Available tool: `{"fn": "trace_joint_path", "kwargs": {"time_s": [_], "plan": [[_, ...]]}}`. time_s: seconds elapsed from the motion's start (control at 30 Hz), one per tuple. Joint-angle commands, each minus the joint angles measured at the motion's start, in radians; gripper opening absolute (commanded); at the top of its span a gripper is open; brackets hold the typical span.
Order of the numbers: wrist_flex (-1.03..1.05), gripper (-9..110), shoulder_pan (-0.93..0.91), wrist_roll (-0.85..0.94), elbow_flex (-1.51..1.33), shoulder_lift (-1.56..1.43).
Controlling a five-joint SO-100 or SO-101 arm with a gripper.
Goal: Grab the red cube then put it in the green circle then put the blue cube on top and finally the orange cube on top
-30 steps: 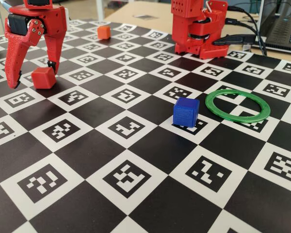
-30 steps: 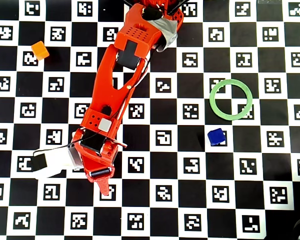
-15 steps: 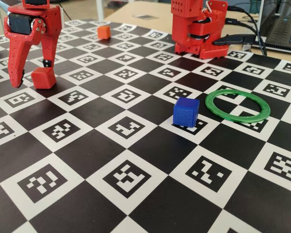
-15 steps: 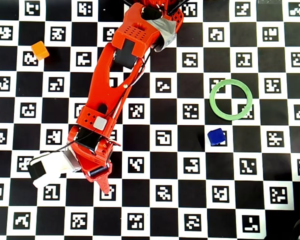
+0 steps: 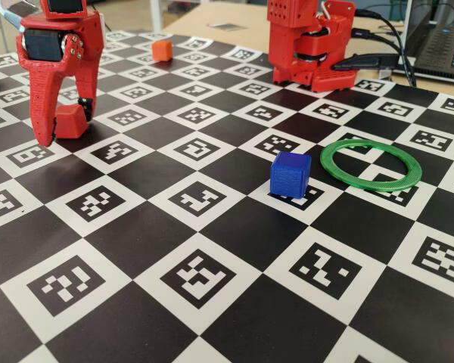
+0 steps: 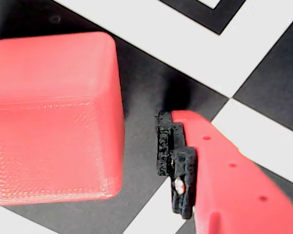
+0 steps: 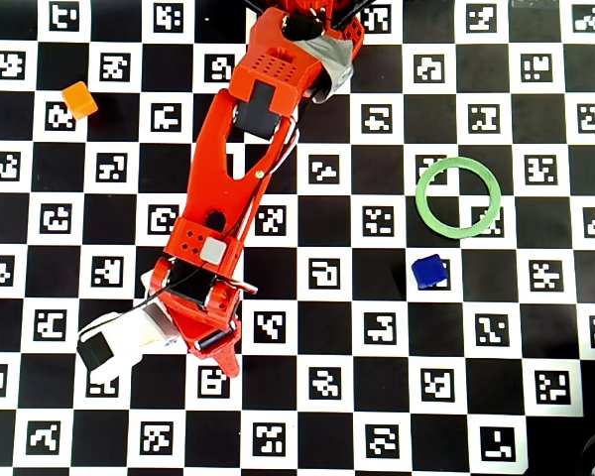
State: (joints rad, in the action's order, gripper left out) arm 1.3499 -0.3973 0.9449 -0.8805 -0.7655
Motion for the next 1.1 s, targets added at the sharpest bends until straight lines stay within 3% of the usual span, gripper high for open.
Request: {"fn": "trace_joint_path", "kwargs": {"time_s": [0.0,0.63,0.9,1.07], "plan": [[-0.015,47,0.008,0.012,0.012,-0.115],[-0.052,44,-0.003,0.021,0.003,-0.114],[-0.046,18,-0.002,0.015,-0.002,-0.120],[-0.044,9,0.003,0.015,-0.011,-0.129]]}}
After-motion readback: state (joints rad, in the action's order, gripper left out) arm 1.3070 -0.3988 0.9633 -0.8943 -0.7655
